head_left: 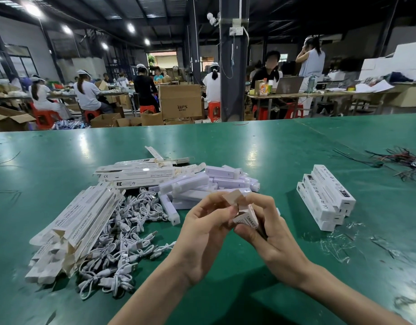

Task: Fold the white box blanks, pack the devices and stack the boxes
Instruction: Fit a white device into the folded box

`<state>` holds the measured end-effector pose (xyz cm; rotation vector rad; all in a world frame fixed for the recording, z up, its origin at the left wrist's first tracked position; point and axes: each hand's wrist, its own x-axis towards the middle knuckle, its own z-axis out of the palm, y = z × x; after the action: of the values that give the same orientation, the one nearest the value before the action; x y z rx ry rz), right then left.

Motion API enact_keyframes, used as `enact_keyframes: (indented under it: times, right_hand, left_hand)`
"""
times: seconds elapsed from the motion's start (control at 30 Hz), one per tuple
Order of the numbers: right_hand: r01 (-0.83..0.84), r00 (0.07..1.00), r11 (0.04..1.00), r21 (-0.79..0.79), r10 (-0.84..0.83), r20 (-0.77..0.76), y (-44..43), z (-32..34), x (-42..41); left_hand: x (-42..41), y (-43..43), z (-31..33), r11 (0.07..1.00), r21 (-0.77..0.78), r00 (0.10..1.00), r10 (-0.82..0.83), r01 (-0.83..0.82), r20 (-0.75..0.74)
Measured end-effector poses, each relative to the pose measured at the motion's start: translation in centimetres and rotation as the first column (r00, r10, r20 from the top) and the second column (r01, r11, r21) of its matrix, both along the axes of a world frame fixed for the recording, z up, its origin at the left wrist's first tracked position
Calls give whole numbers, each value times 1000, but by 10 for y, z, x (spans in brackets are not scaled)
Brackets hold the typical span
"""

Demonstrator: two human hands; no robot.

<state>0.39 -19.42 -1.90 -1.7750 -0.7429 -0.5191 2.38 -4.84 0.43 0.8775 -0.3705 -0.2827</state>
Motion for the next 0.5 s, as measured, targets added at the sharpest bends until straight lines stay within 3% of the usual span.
enact_keyframes:
  times: [0.27,0.37,0.5]
  right_hand:
    - [-28,999,993,-113,23,-40,-5,-2,0]
    - [-29,998,993,-118,23,-57,-7,-1,2]
    - [0,994,999,-55,-6,-105,-10,5,5]
  left_hand:
    - [3,4,-1,980,-26,962,-199,198,-186]
    - [2,3,-5,995,20,978,-93,99,-189]
    - [-1,0,-7,997,58,998,48,-46,-28]
